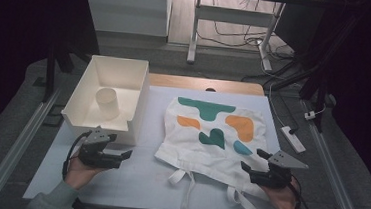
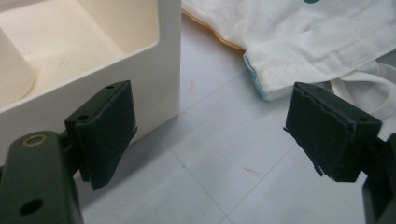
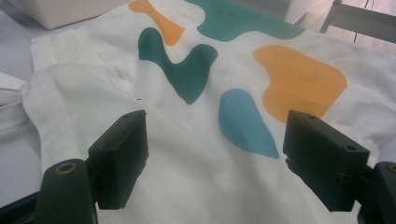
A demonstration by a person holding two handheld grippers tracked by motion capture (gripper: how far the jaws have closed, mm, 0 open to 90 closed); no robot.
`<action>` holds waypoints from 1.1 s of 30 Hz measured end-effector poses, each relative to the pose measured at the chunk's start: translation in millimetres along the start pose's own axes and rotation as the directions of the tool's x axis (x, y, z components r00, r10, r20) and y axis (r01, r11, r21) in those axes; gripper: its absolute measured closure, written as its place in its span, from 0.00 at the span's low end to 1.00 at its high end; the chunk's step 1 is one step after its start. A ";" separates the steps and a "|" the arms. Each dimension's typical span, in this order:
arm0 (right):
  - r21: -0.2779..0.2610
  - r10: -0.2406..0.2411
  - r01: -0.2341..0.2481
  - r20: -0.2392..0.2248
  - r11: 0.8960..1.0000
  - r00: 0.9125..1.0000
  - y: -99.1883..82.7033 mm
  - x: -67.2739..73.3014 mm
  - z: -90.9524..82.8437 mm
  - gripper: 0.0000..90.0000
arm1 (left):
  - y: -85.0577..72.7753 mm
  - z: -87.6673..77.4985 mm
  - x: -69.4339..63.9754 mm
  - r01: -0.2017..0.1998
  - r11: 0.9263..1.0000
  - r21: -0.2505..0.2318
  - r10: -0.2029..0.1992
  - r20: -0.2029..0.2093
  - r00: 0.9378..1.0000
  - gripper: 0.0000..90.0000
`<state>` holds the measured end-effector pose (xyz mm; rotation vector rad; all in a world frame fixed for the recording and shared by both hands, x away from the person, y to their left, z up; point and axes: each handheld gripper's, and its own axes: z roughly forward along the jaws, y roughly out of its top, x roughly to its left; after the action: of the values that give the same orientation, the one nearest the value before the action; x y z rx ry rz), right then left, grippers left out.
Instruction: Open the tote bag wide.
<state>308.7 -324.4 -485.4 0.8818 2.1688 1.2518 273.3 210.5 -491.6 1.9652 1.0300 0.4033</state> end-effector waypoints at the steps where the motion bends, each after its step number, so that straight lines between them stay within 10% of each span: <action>1: 0.001 0.000 0.000 0.001 1.000 1.000 -0.3 0.0 0.3 0.25 | -0.1 -0.3 0.1 0.001 1.000 -0.002 -0.001 0.001 1.000 0.18; 33: 0.004 -0.048 0.048 0.031 0.999 0.998 0.2 6.0 0.6 0.25 | 1.5 -3.2 -21.4 -0.073 0.997 0.002 0.073 0.042 0.996 0.21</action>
<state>305.1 -319.6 -486.0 0.8394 2.1554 1.2040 259.2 195.0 -486.4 2.0103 0.9349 0.3986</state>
